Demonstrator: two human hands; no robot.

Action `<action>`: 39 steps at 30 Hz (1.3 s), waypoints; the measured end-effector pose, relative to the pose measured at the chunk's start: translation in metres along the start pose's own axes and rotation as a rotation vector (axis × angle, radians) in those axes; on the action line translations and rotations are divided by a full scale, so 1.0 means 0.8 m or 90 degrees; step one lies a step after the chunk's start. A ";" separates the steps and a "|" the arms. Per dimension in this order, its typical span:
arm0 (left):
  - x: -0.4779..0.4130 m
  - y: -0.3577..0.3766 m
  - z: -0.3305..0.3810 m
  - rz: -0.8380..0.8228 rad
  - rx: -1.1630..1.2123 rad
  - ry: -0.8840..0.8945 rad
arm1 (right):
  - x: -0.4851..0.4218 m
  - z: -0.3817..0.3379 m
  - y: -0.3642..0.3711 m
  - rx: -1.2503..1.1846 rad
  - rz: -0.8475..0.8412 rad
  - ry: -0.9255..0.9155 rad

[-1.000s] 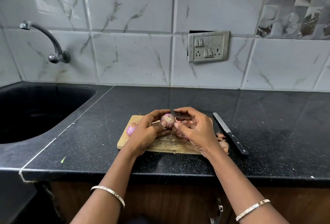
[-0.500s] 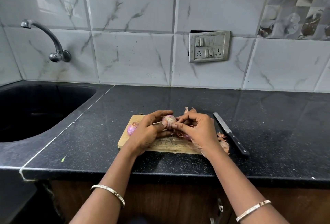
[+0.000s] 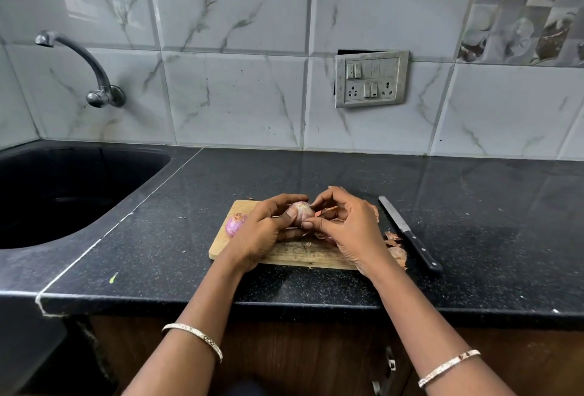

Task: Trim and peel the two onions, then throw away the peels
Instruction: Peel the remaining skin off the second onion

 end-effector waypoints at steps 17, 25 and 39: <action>0.002 0.001 0.003 -0.002 0.004 -0.004 | 0.001 0.001 0.007 -0.045 -0.035 0.022; 0.003 0.001 0.005 0.002 0.012 -0.004 | 0.001 0.003 0.009 -0.066 -0.044 0.025; 0.003 0.001 0.006 0.009 0.014 0.004 | -0.001 0.008 0.012 0.008 -0.071 0.008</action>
Point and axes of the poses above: each hand's wrist, its own x-axis away from the middle knuckle, its own y-axis out of the palm, z = x × y, the point moved 10 cm from there along -x, towards the middle knuckle, and after that the axes turned 9 degrees about -x, right-handed, at the moved point
